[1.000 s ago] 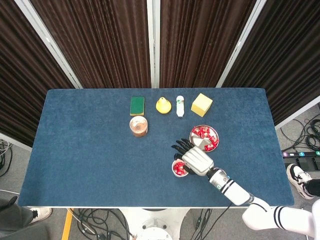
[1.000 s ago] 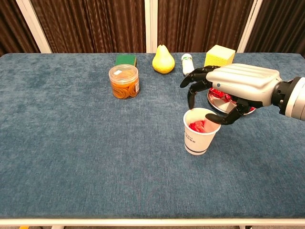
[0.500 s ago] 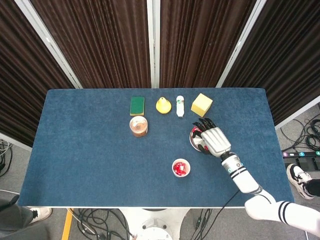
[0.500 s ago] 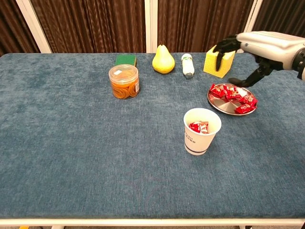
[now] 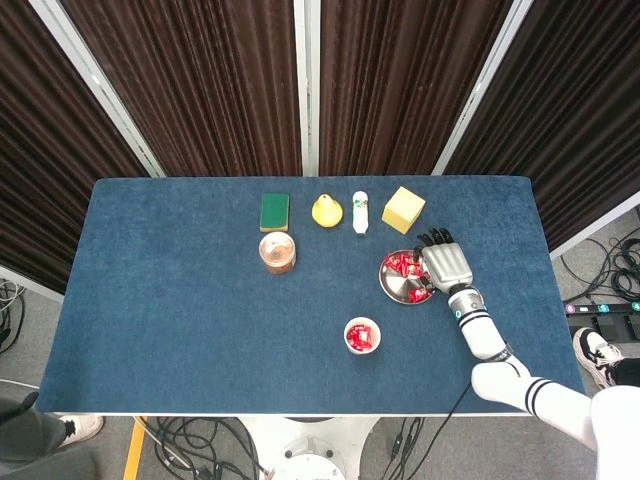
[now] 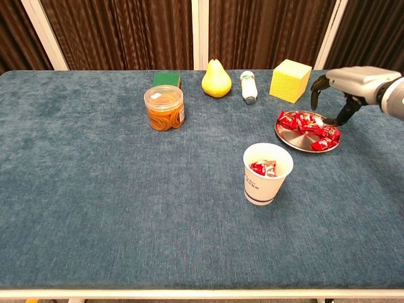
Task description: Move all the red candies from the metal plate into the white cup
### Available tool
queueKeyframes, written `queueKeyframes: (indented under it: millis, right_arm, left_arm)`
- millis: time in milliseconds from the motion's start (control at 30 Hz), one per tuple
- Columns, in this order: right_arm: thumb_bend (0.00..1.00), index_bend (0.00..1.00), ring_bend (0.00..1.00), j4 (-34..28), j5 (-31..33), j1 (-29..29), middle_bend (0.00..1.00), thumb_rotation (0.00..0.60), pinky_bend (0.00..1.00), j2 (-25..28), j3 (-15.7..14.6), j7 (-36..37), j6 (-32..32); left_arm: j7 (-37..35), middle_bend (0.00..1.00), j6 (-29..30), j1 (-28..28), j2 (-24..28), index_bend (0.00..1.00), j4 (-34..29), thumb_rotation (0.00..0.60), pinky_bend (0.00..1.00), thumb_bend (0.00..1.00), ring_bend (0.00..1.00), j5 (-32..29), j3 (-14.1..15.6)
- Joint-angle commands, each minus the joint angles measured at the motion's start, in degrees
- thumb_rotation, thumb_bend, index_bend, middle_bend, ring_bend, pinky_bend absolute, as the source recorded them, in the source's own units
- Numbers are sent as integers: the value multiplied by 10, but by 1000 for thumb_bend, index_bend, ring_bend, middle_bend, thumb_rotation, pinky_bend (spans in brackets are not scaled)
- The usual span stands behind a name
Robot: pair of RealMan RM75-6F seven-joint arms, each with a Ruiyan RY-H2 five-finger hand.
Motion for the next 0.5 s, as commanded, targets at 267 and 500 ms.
queueKeyframes:
  millis: [267, 500]
  right_arm:
    - [277, 414, 0, 79, 18, 22, 123, 600, 0, -54, 6, -12, -31]
    - [277, 414, 0, 110, 17, 29, 123, 600, 0, -75, 7, -13, -43]
  left_arm:
    - [0, 110, -2, 1, 0, 176, 0, 600, 147, 69, 84, -3, 1]
    - [-8, 110, -3, 2, 0, 176, 3, 600, 147, 70, 84, -3, 1]
